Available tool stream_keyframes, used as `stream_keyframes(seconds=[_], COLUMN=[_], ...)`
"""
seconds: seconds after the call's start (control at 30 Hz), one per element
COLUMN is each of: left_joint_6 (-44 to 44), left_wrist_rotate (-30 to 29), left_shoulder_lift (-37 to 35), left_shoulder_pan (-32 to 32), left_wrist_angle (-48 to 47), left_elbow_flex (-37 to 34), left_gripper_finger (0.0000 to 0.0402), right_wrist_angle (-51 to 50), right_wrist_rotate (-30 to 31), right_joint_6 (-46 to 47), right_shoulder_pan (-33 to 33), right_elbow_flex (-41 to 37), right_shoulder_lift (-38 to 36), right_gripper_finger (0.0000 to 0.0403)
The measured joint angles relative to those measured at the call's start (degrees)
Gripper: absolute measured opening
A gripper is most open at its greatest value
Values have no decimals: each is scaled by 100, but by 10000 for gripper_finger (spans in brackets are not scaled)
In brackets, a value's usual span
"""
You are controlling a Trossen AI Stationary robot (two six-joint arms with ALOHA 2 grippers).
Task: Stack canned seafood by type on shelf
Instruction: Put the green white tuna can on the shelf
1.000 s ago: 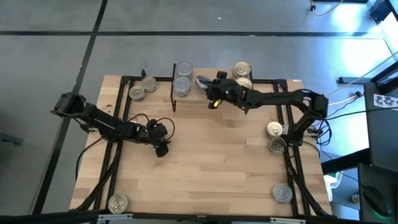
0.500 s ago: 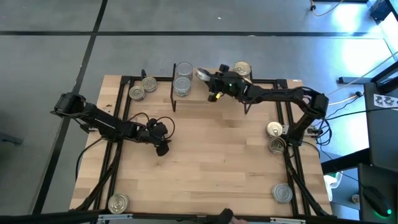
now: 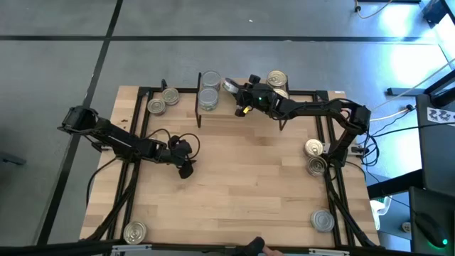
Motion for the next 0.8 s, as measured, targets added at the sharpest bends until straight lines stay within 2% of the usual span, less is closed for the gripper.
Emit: stream_keyframes(seconds=[0.3, 0.53, 0.63, 0.8], left_joint_6=[6, 4, -22, -40], left_wrist_rotate=[2, 4, 55, 273], left_shoulder_lift=[0, 0, 0, 0], left_shoulder_pan=[0, -1, 0, -1], left_wrist_angle=[-2, -2, -2, -2], left_elbow_flex=[0, 0, 0, 0], left_gripper_finger=[233, 233, 233, 233], right_wrist_angle=[20, 35, 22, -28], right_wrist_rotate=[-199, -277, -275, 25], right_joint_6=[-72, -68, 185, 540], right_shoulder_pan=[0, 0, 0, 9], right_elbow_flex=[-7, -12, -17, -26], right_shoulder_lift=[9, 11, 16, 22], right_gripper_finger=[202, 227, 242, 291])
